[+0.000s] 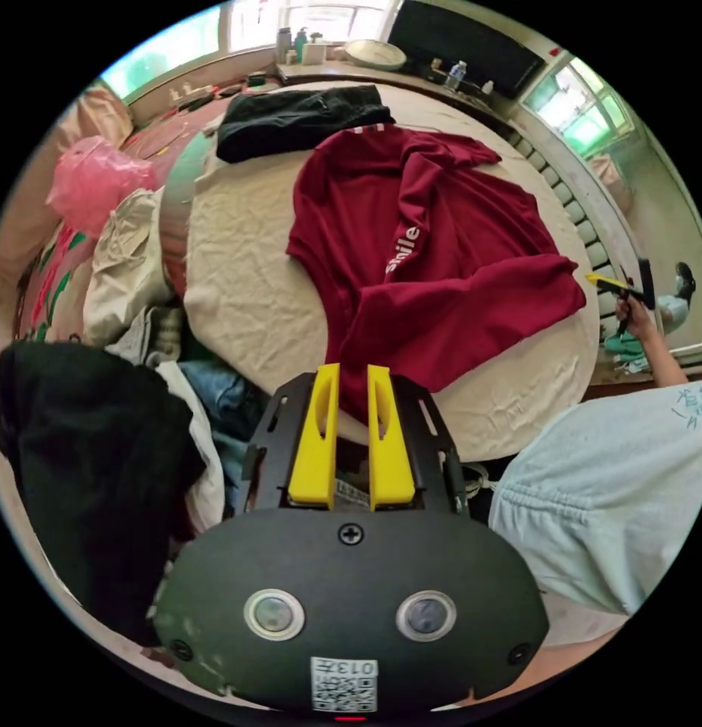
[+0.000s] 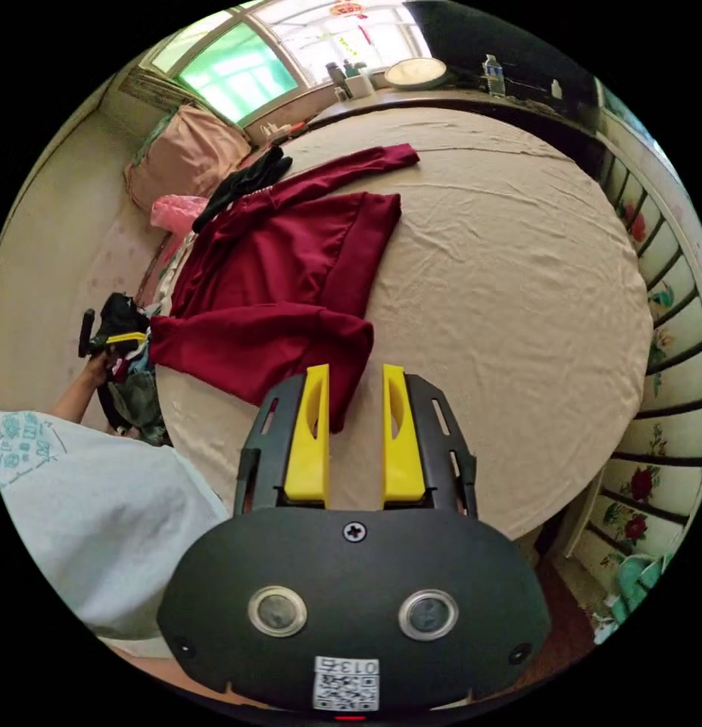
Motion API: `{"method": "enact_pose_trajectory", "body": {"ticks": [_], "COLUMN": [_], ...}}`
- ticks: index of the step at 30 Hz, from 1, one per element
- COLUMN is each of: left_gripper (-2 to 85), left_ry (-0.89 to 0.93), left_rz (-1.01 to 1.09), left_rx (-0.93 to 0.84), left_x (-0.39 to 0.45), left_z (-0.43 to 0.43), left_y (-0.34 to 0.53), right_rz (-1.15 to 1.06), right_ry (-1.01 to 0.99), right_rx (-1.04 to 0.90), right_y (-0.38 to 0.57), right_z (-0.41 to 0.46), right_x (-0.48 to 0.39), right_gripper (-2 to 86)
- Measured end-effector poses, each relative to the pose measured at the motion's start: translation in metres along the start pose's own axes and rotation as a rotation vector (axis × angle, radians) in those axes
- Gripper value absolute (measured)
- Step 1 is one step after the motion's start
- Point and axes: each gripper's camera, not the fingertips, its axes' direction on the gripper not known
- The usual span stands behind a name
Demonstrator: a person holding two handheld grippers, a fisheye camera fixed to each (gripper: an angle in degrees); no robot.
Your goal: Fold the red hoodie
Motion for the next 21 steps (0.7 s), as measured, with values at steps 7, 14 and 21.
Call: {"method": "enact_pose_trajectory", "body": {"ticks": [7,14,21], "left_gripper": [11.7,13.0,12.0], "left_ry": [0.208,0.121,0.122], "left_rz": [-0.225,-0.181,-0.053], "left_rx": [0.101,0.030,-0.014], "left_x": [-0.022,-0.020,-0.011], "left_z": [0.013,0.034,0.036], "left_y": [0.048,0.014,0.004], "right_rz": [0.079,0.028,0.036], "right_ry": [-0.154,-0.051,-0.065], "right_rx": [0.012,-0.071,-0.099], "right_y": [0.026,0.016,0.013], "right_z": [0.025,0.029,0.032], "right_x": [0.002,-0.008,-0.009], "right_gripper": [10.7,10.1,8.0]}}
